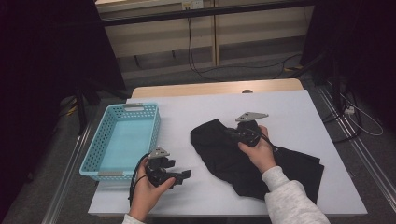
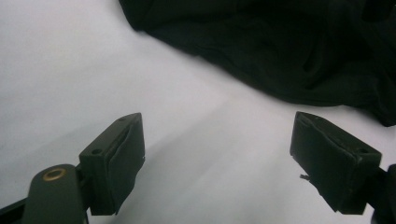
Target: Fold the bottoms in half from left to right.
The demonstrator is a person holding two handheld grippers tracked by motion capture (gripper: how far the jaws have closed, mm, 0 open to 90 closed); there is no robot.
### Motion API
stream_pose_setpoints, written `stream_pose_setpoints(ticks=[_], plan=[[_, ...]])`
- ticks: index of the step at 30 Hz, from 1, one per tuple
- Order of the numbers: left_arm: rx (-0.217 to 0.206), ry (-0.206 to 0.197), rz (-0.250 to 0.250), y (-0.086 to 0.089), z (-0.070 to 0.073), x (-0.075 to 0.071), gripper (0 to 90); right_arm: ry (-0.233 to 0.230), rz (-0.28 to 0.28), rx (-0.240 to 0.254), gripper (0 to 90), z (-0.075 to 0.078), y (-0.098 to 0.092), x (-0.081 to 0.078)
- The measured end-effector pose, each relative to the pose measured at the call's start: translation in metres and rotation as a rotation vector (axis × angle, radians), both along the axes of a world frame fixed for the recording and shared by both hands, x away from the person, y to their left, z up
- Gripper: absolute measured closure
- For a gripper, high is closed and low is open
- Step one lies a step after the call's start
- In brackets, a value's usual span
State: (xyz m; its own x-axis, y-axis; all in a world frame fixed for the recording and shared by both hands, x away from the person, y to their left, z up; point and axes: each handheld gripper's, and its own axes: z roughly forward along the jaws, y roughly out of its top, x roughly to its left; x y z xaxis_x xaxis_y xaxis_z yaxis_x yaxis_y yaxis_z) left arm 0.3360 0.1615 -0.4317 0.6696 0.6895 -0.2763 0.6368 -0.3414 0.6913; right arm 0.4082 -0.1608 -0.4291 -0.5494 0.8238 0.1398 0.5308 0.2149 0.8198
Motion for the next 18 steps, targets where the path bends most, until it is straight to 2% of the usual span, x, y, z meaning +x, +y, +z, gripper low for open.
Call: stream_pose_setpoints(ticks=[2,10,14,15,18], plan=[[0.003,0.000,-0.003,0.000,0.000,0.000,17.8,0.009,-0.024,-0.005,85.5,-0.003,-0.003,0.006],[-0.007,0.000,0.003,0.000,0.001,-0.001,17.8,0.063,-0.062,-0.043,84.3,-0.018,-0.010,0.019],[-0.007,0.003,-0.003,-0.001,0.000,0.000,17.8,0.047,-0.079,-0.032,84.7,-0.020,-0.012,0.022],[-0.007,0.002,-0.003,-0.001,0.000,0.000,17.8,0.036,-0.077,-0.032,85.3,-0.020,-0.012,0.023],[-0.004,0.002,-0.002,-0.002,0.000,0.000,17.8,0.042,-0.058,-0.042,85.9,-0.020,-0.011,0.027]])
